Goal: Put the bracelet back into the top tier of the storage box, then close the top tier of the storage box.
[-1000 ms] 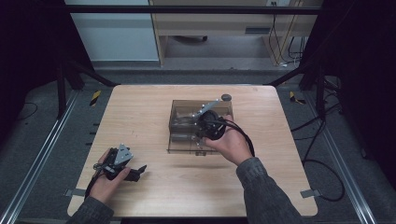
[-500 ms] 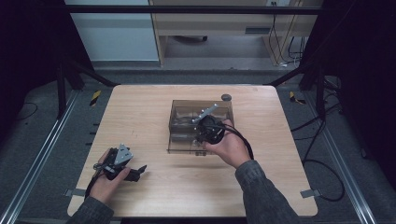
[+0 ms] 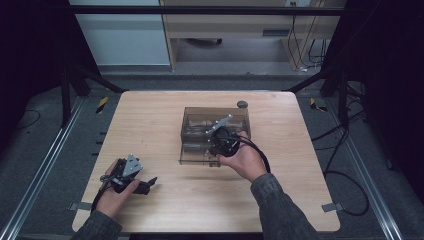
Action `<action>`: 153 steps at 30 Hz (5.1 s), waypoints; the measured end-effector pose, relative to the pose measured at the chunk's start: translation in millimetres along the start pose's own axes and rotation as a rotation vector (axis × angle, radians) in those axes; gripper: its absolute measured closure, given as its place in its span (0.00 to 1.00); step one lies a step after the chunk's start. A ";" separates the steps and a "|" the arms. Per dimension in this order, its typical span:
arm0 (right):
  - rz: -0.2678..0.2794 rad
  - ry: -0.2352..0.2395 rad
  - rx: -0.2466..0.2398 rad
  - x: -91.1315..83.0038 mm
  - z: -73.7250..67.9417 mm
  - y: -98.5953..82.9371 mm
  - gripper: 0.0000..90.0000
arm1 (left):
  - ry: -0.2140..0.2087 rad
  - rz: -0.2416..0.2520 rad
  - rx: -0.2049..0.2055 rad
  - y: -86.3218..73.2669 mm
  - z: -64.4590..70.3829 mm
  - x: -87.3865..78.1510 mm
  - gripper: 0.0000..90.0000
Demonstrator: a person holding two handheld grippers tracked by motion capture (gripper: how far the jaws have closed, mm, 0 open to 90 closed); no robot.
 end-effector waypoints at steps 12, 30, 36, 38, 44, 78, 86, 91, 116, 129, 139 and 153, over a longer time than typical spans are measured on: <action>0.034 -0.012 -0.009 -13.8 0.6 9.9 0.96 | -0.002 -0.006 0.007 0.1 -0.5 -0.6 0.05; 0.132 -0.070 0.010 -48.5 -7.6 0.9 1.00 | 0.006 0.036 -0.010 9.0 -0.7 -5.7 0.05; 0.167 -0.108 0.039 -62.4 -10.5 -9.5 1.00 | -0.013 0.091 -0.052 26.2 -2.0 -7.8 0.05; 0.171 -0.120 0.047 -63.3 -11.4 -12.6 1.00 | -0.018 0.101 -0.058 32.7 -2.9 -6.6 0.05; 0.207 -0.150 0.069 -62.9 -16.0 -21.5 1.00 | -0.021 0.110 -0.067 55.2 -10.0 0.6 0.05; 0.318 -0.313 0.129 -50.0 -44.5 -84.6 1.00 | 0.023 0.191 -0.055 174.6 -11.6 41.7 0.26; 0.320 -0.325 0.124 -44.7 -48.8 -91.1 1.00 | 0.022 0.179 -0.043 181.4 -4.8 50.6 0.33; 0.324 -0.338 0.134 -43.8 -49.4 -93.6 1.00 | 0.021 0.167 -0.040 183.7 -2.6 52.4 0.35; 0.336 -0.365 0.140 -25.8 -58.9 -104.5 1.00 | -0.001 0.176 -0.076 198.3 8.4 67.4 0.78; 0.349 -0.373 0.172 -16.2 -57.8 -111.0 1.00 | -0.037 0.148 -0.111 190.8 11.9 88.1 1.00; 0.374 -0.404 0.175 -16.7 -54.2 -109.6 1.00 | -0.033 0.112 -0.123 181.9 16.2 106.5 1.00; 0.407 -0.425 0.194 -17.9 -47.0 -106.7 1.00 | -0.027 0.089 -0.145 174.0 18.8 121.9 1.00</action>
Point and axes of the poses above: each handheld gripper's, and its own axes: x roughly forward along the jaws, y roughly out of its top, z roughly to its right, the point moved 5 cm from there along x, roughly forward along the jaws, and after that the axes turned 14 degrees about z, right-handed, at the moved point
